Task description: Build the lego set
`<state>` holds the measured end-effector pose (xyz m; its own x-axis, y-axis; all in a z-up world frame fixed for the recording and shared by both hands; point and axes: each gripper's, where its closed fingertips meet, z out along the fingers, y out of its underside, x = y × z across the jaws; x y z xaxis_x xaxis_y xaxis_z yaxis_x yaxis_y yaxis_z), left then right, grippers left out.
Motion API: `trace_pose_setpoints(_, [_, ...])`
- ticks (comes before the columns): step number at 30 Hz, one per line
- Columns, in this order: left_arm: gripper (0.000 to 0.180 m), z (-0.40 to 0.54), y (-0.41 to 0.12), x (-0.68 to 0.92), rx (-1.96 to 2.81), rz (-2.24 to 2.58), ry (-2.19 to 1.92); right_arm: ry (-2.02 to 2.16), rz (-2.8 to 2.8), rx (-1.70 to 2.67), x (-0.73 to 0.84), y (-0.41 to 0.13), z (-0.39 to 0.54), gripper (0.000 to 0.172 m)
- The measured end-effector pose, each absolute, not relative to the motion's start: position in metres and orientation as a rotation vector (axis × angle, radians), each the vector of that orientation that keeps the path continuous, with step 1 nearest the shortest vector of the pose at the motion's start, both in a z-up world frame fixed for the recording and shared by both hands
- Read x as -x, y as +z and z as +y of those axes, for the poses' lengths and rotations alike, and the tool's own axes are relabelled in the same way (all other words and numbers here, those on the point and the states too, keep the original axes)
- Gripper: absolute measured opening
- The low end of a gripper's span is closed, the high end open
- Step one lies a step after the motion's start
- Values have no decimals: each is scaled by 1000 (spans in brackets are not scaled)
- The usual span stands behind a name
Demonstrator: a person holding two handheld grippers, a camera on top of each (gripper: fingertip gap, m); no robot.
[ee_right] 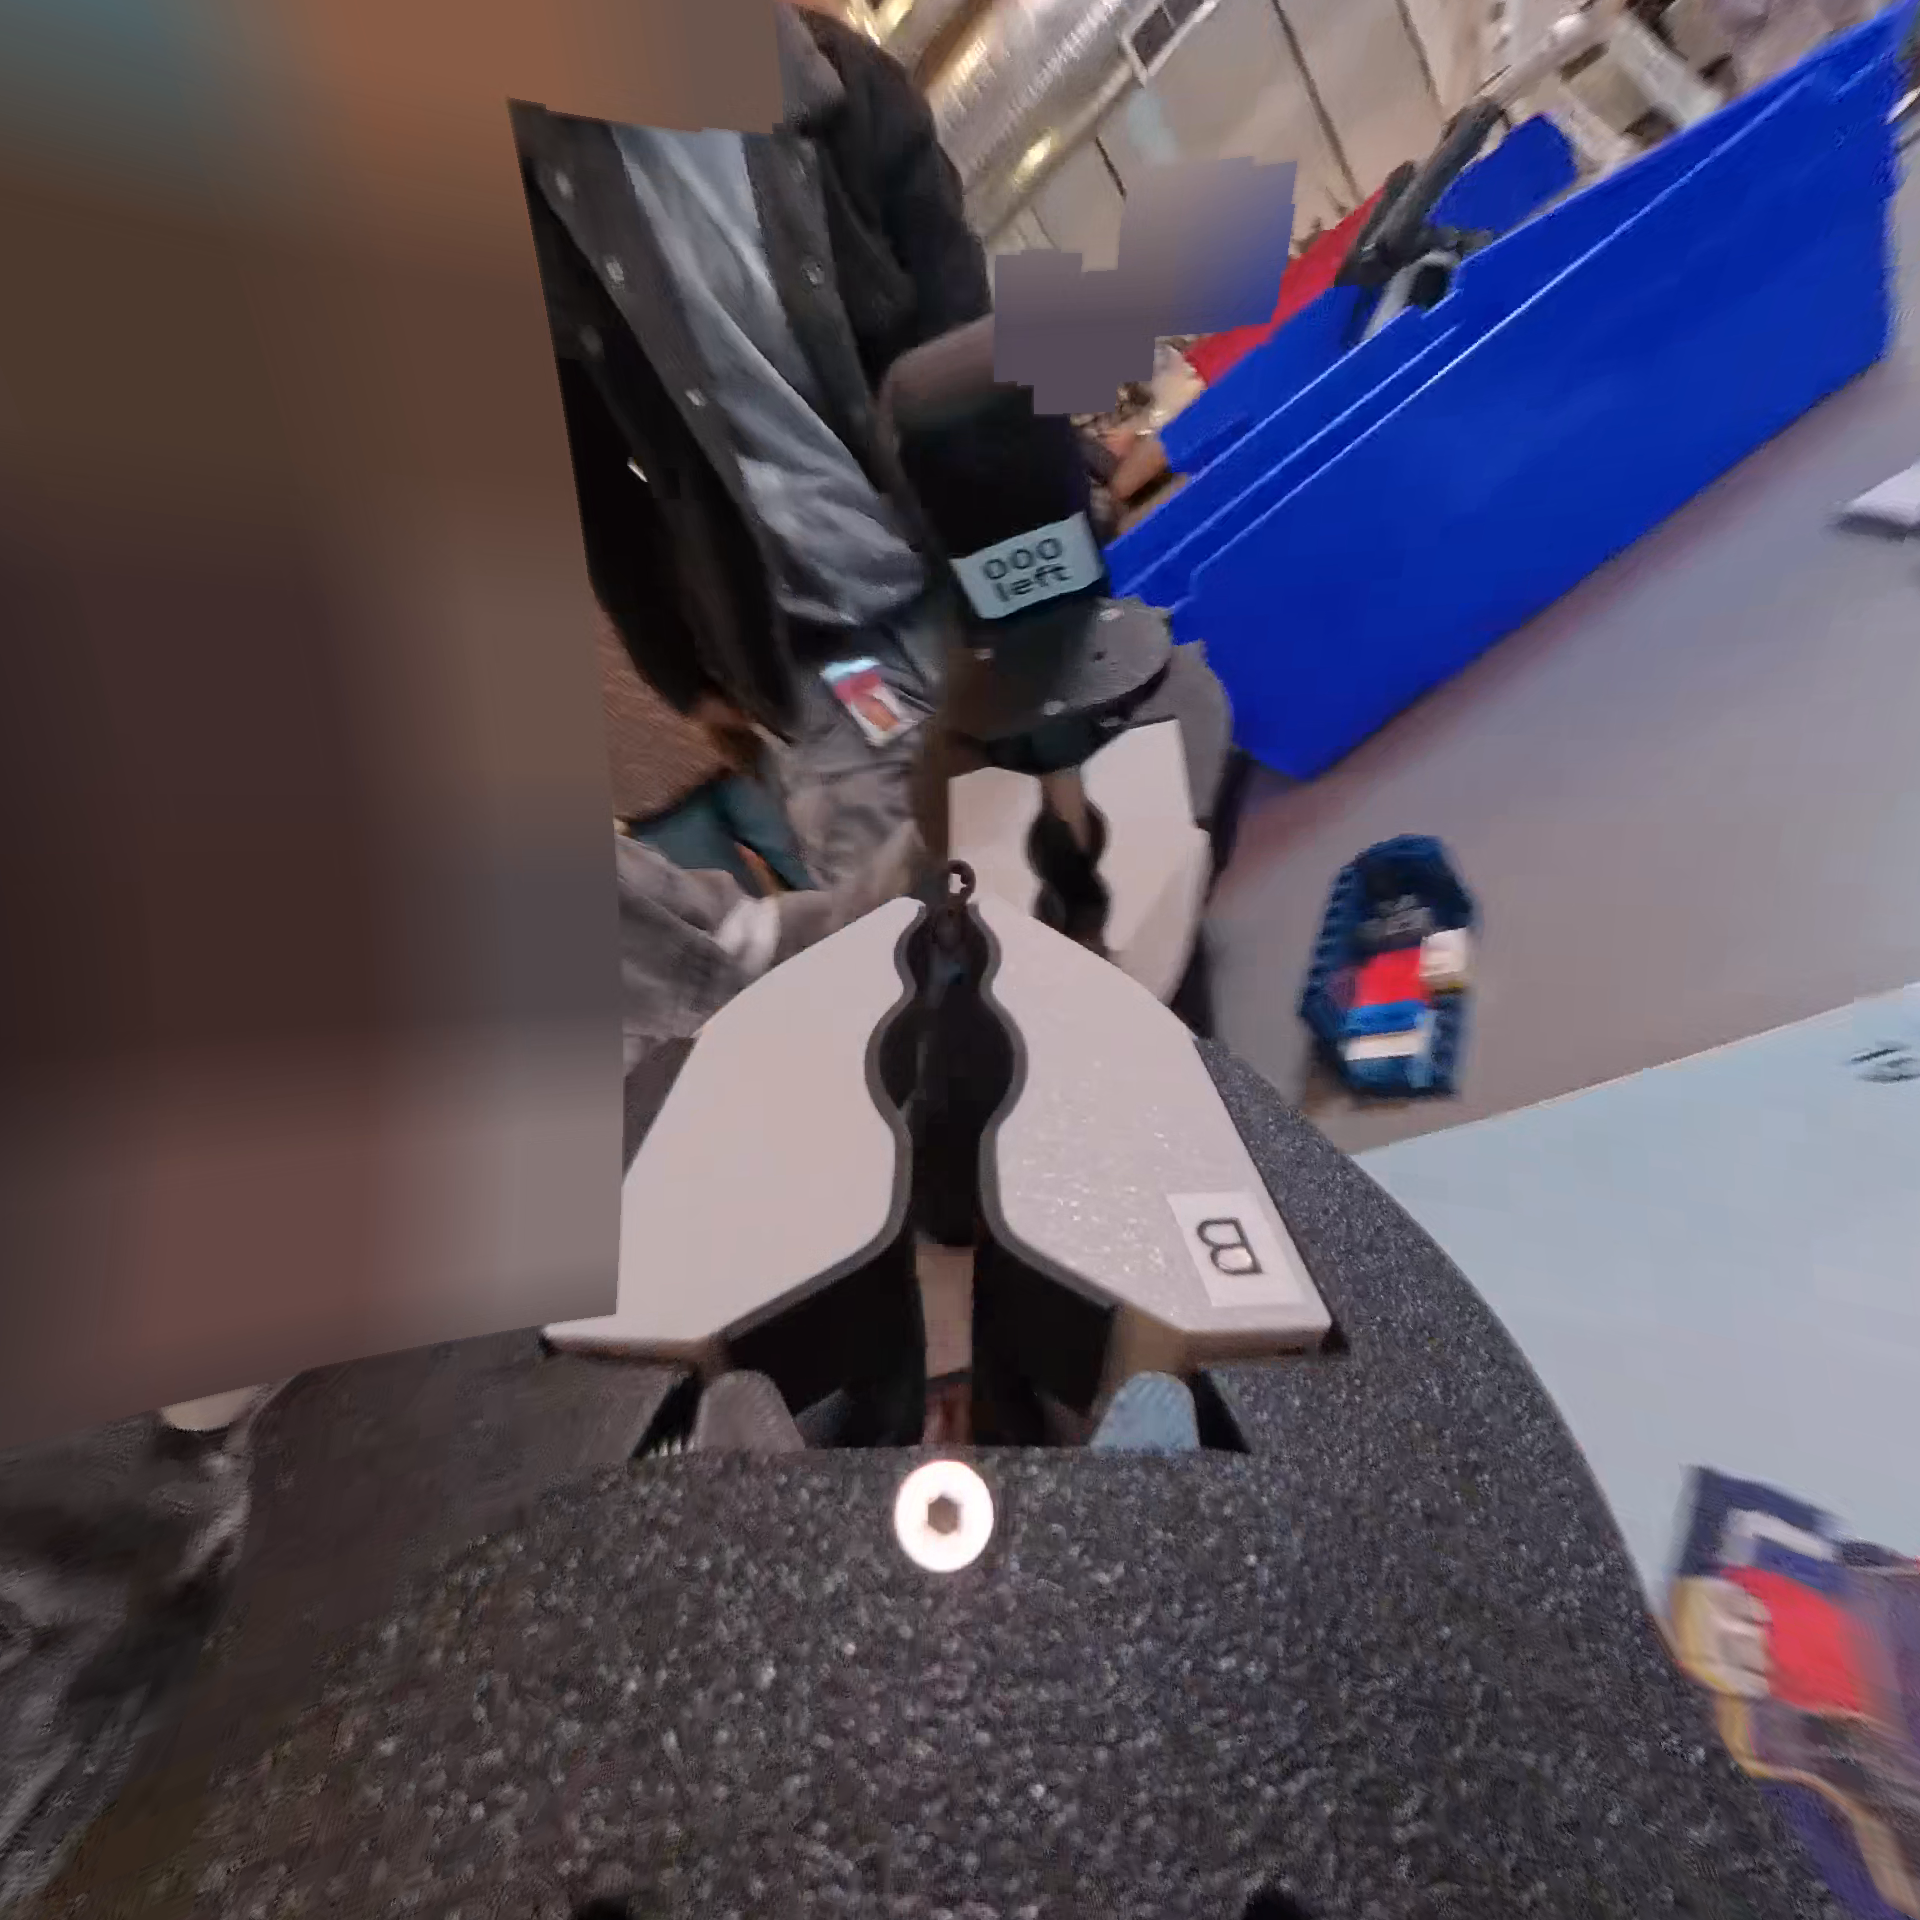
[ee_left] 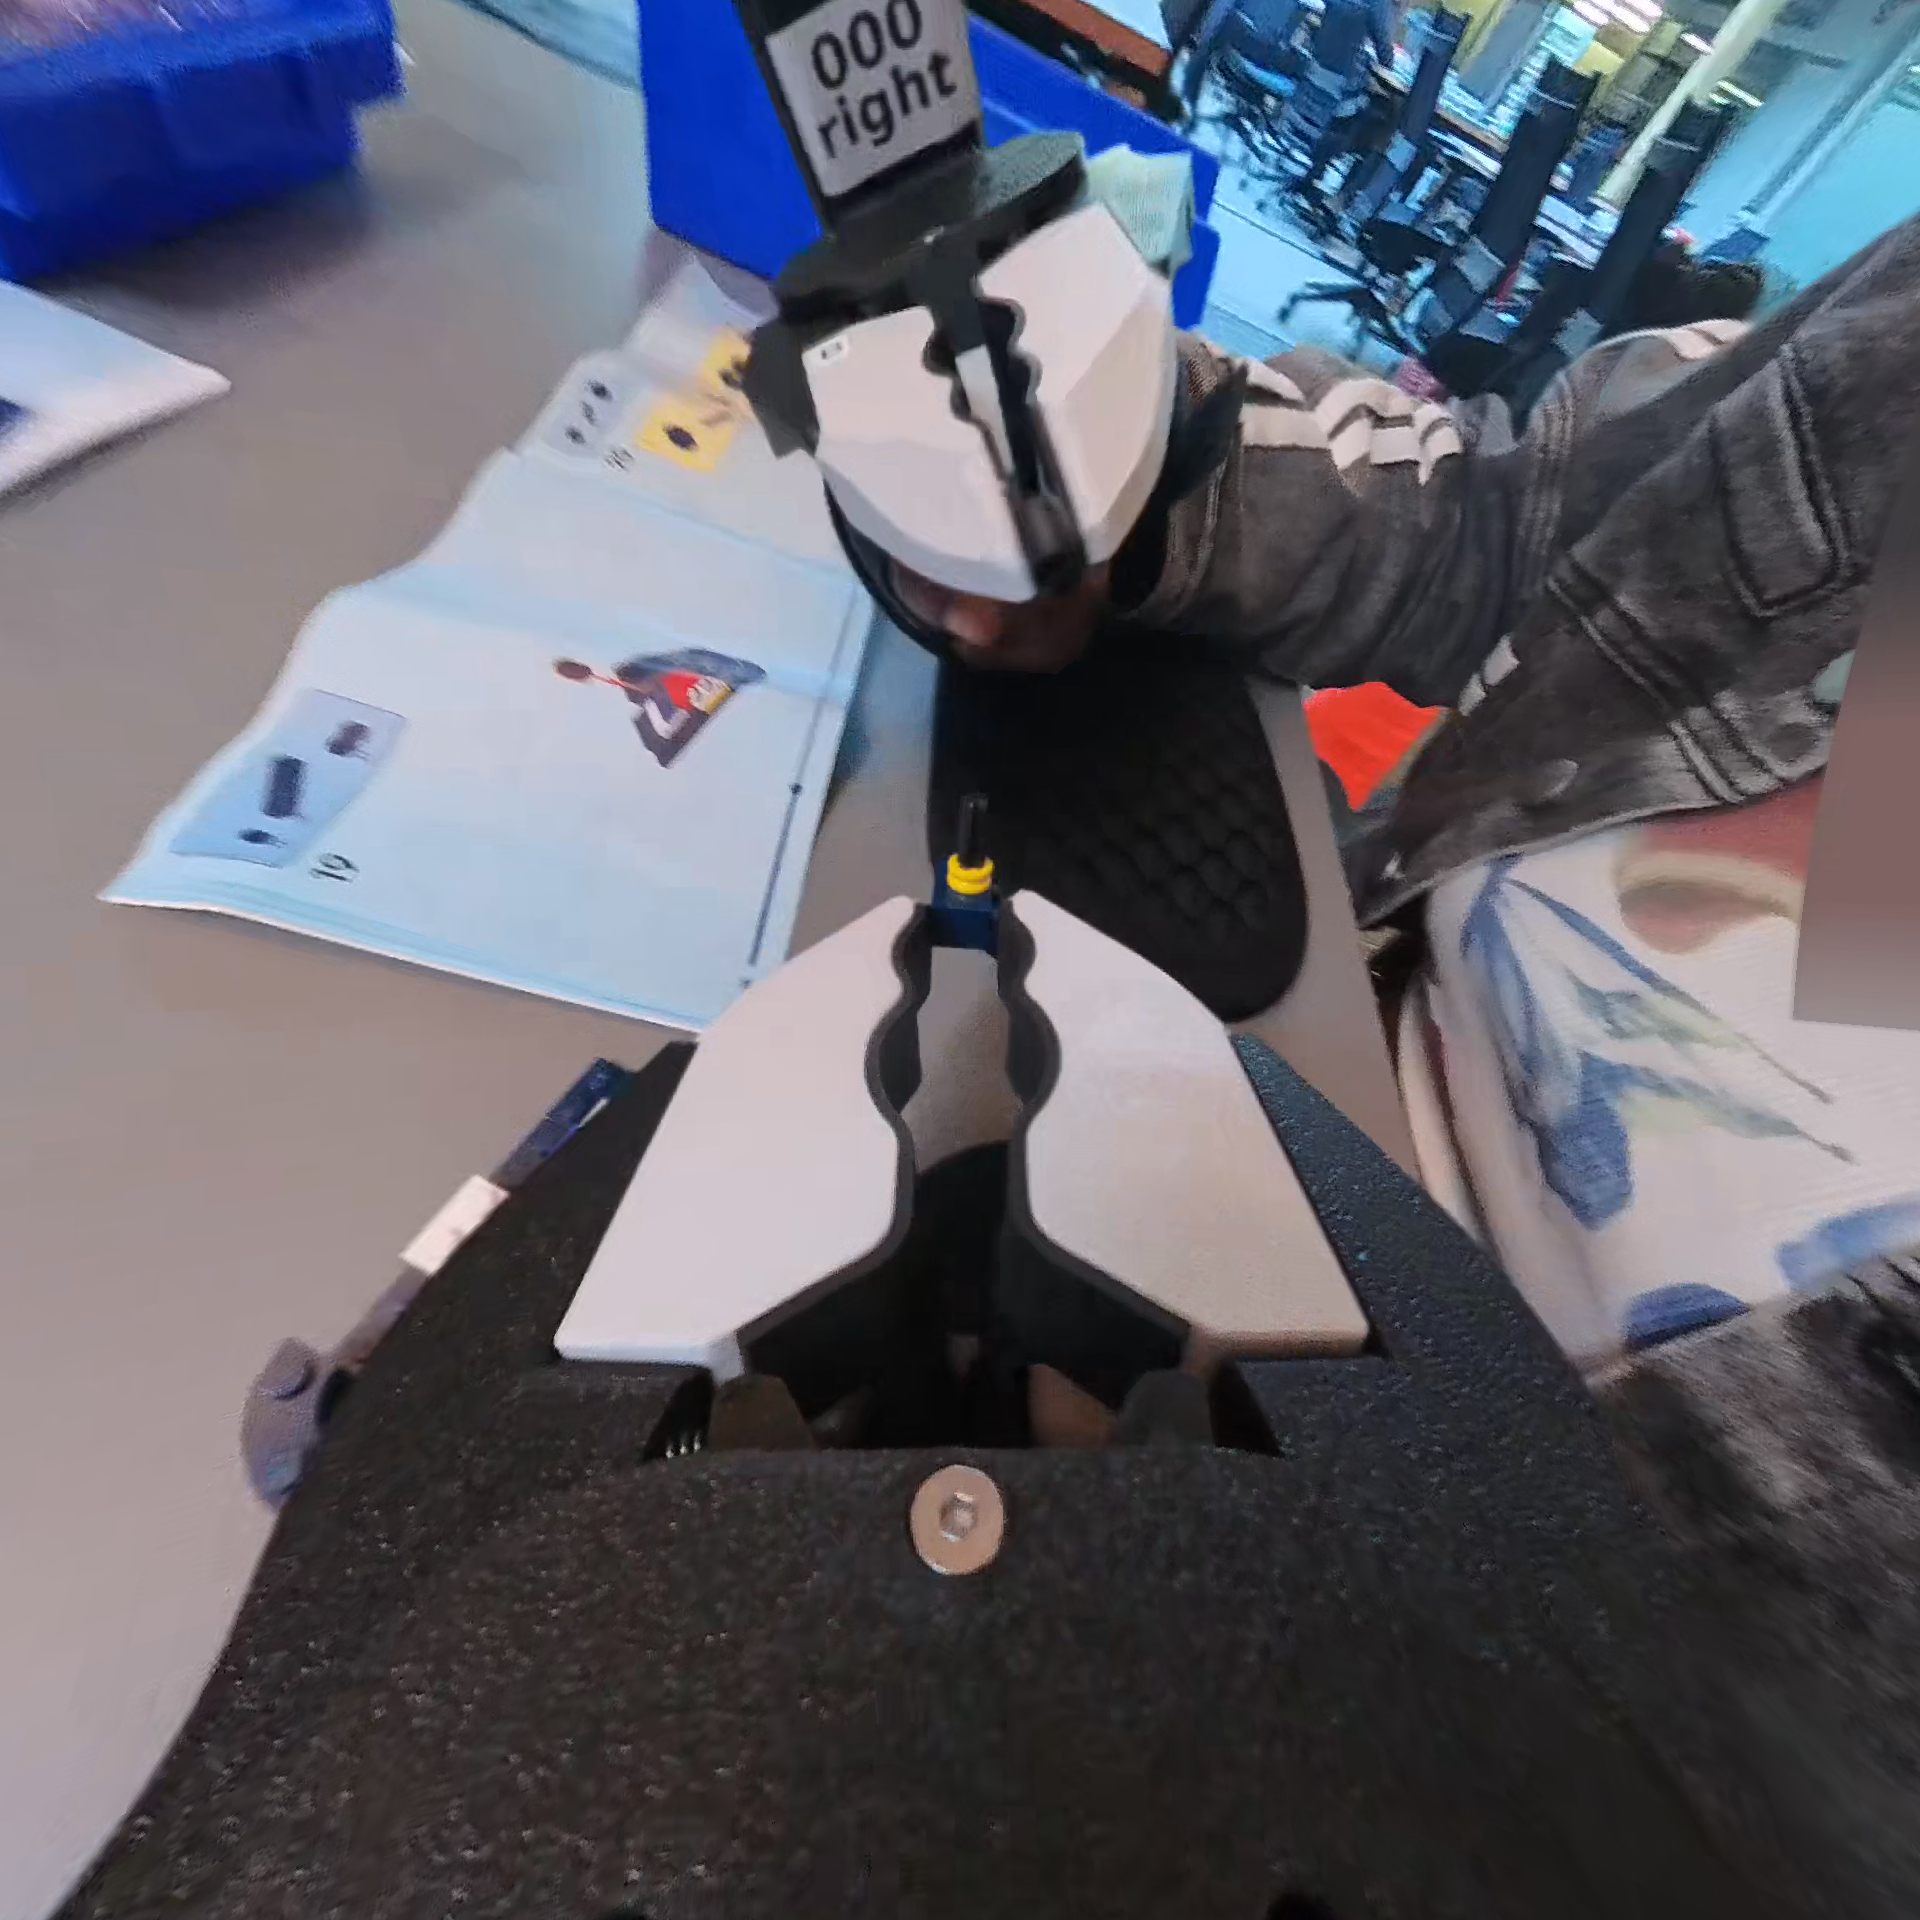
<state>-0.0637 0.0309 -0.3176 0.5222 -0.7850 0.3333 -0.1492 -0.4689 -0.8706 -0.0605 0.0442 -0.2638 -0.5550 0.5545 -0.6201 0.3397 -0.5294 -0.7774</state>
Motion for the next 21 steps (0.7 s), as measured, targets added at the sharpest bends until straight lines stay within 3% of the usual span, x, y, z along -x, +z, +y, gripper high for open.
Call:
trace_pose_setpoints(8, [12,12,-317,59,1960,789,-1311,2093,-1564,1546,56,-289,35,5])
trace_pose_setpoints(21, [12,4,-329,52,2015,903,-1252,1859,-1728,1521,55,-304,21,5])
